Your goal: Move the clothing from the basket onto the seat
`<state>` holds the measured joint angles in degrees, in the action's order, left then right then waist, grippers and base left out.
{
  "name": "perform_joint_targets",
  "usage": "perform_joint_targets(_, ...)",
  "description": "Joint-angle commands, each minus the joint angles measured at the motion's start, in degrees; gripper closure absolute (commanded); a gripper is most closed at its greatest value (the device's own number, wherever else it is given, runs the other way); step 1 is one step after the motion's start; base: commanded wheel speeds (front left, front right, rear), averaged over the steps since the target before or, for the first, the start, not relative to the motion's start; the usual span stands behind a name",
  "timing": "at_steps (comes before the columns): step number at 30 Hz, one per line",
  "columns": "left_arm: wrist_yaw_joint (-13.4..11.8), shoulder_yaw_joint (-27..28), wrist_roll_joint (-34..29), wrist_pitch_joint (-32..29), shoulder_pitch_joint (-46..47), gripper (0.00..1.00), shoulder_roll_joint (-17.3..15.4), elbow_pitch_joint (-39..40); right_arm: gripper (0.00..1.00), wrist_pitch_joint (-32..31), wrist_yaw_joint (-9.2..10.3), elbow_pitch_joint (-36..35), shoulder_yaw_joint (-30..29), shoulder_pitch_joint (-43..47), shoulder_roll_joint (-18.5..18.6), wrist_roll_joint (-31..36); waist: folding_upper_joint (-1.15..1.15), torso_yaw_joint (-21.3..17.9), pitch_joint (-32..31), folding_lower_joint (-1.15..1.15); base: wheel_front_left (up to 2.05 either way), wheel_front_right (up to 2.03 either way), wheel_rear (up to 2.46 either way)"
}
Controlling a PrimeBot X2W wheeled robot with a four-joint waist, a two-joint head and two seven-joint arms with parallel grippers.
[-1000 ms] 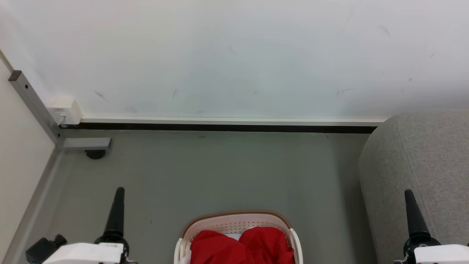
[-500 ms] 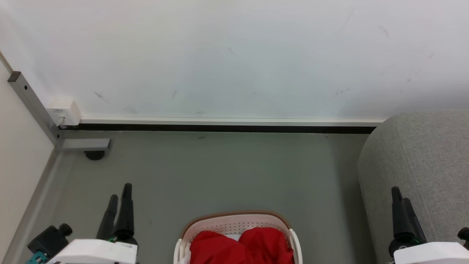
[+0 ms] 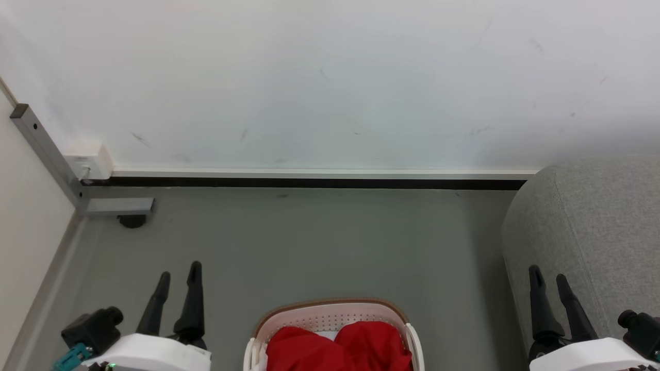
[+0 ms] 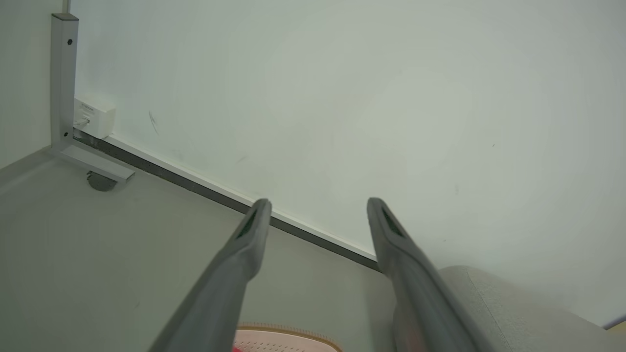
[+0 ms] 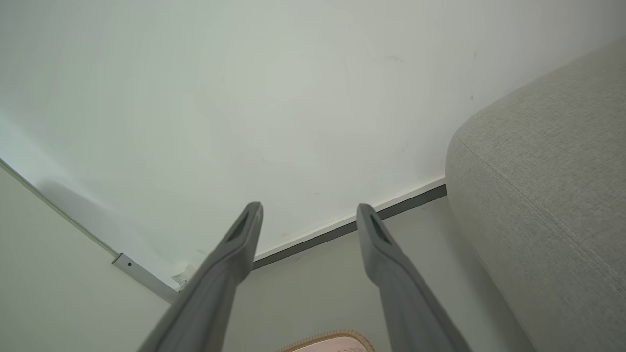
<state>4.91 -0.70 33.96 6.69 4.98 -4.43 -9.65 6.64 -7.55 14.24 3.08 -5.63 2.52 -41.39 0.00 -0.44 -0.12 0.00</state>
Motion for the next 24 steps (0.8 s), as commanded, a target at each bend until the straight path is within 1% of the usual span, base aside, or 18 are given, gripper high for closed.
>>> perform_joint_targets(1,-0.48,-0.51,-2.58,0.71,1.27,0.00,-0.90,0.48,0.00,0.74,0.06,0.05,-0.09,-1.28,0.53,2.59,0.00,0.00,-0.03,0.00,0.00,0.00,0.00)
perform_joint_targets(11,-1.63,-2.26,-8.18,2.28,1.34,0.00,-1.85,0.47,0.00,2.29,0.07,1.74,-0.16,-2.07,0.40,9.62,0.00,-0.10,-0.10,0.00,0.00,0.00,0.00)
perform_joint_targets(24,-1.95,-3.18,-14.68,4.12,1.63,0.00,-2.24,0.63,0.00,4.16,0.08,2.43,0.81,-2.51,0.42,15.57,0.00,-0.23,-0.13,0.00,0.00,0.00,0.00)
